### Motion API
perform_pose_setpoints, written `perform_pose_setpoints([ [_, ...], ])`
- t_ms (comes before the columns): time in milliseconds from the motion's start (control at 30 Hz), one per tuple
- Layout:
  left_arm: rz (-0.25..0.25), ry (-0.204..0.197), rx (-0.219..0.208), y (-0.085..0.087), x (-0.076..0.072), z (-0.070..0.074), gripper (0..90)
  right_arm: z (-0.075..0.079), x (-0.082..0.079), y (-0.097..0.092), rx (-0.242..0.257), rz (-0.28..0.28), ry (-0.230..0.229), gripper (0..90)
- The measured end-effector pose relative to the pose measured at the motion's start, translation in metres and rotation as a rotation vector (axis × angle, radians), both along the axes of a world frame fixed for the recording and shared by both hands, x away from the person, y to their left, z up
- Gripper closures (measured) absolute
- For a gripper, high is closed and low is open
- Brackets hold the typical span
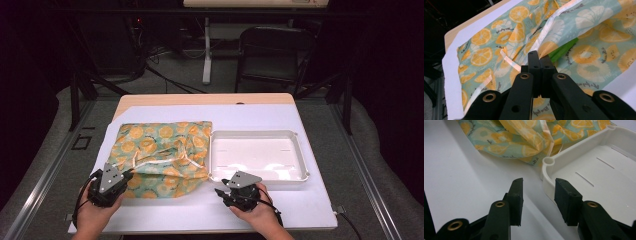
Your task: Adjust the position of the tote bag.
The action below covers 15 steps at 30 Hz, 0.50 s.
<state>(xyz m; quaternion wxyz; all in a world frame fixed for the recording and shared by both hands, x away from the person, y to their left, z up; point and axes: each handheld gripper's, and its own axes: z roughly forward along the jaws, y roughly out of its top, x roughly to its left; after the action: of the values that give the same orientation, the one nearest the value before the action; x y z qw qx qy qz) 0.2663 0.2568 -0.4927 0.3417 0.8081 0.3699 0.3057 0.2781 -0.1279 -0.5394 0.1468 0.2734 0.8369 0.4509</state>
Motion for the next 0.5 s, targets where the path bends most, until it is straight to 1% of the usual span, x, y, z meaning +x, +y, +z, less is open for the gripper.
perform_pose_setpoints([
  [133, 0.004, 0.006, -0.002, -0.002, 0.002, 0.003, 90.0, 0.000, 0.000, -0.001, -0.003, -0.003, -0.003, 58.8],
  [300, 0.010, 0.003, -0.008, -0.003, 0.006, 0.008, 90.0, 0.001, 0.000, -0.001, -0.004, -0.005, -0.003, 58.7],
  [367, 0.009, 0.002, -0.002, -0.003, 0.007, 0.011, 90.0, 0.001, 0.000, -0.001, -0.005, -0.004, -0.003, 58.6],
  [500, 0.014, 0.001, -0.016, -0.005, 0.011, 0.015, 90.0, 0.001, 0.000, -0.002, -0.006, -0.007, -0.004, 58.6],
])
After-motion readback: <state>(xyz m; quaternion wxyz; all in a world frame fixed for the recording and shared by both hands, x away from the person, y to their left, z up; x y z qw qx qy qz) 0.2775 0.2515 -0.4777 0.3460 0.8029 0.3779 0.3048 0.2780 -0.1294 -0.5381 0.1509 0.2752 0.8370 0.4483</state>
